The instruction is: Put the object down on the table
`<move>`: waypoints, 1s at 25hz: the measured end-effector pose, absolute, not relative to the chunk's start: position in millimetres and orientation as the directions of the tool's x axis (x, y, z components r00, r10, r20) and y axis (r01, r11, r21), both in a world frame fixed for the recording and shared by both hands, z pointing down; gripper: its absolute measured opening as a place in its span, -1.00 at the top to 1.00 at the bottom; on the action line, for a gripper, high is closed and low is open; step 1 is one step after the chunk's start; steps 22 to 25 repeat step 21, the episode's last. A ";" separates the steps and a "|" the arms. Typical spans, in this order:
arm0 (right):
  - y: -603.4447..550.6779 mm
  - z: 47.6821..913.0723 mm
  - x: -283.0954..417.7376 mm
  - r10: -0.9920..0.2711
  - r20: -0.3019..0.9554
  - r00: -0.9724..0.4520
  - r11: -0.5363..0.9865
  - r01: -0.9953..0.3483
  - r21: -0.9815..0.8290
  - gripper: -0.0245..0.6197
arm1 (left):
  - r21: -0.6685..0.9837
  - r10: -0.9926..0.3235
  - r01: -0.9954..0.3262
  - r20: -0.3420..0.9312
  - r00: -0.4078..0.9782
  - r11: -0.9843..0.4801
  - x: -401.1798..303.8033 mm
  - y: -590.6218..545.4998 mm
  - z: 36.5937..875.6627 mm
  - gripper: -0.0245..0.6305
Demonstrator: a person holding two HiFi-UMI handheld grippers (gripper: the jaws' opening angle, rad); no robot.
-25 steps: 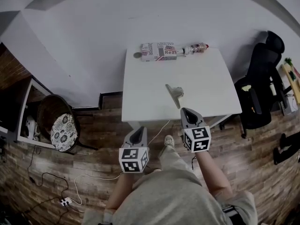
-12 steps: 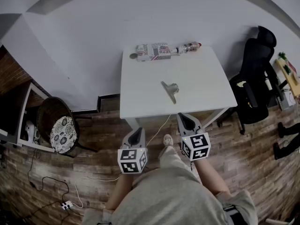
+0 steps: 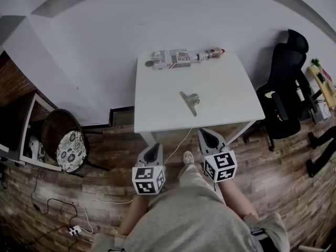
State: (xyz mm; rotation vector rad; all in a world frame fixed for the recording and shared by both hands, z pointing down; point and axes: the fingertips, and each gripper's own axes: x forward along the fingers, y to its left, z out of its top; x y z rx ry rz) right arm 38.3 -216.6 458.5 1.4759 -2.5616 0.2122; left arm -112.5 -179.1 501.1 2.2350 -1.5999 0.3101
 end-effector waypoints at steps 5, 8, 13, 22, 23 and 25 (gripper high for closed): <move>-218.2 456.8 40.7 -0.843 0.218 -0.491 0.496 -0.868 -0.037 0.92 | 0.170 -0.861 -0.943 0.385 0.332 -0.287 -110.1 -181.3 499.9 0.88; -218.9 455.5 39.8 -0.841 0.214 -0.498 0.500 -0.865 -0.047 0.92 | 0.169 -0.860 -0.942 0.387 0.333 -0.289 -110.4 -181.5 499.7 0.88; -220.2 457.0 37.5 -0.833 0.219 -0.508 0.510 -0.859 -0.052 0.92 | 0.166 -0.856 -0.942 0.395 0.333 -0.290 -111.1 -182.0 502.6 0.88; -221.0 456.4 39.2 -0.835 0.220 -0.504 0.507 -0.861 -0.047 0.92 | 0.170 -0.857 -0.943 0.396 0.330 -0.285 -111.8 -182.2 503.5 0.88; -221.0 456.4 39.2 -0.835 0.220 -0.504 0.507 -0.861 -0.047 0.92 | 0.170 -0.857 -0.943 0.396 0.330 -0.285 -111.8 -182.2 503.5 0.88; -221.0 456.4 39.2 -0.835 0.220 -0.504 0.507 -0.861 -0.047 0.92 | 0.170 -0.857 -0.943 0.396 0.330 -0.285 -111.8 -182.2 503.5 0.88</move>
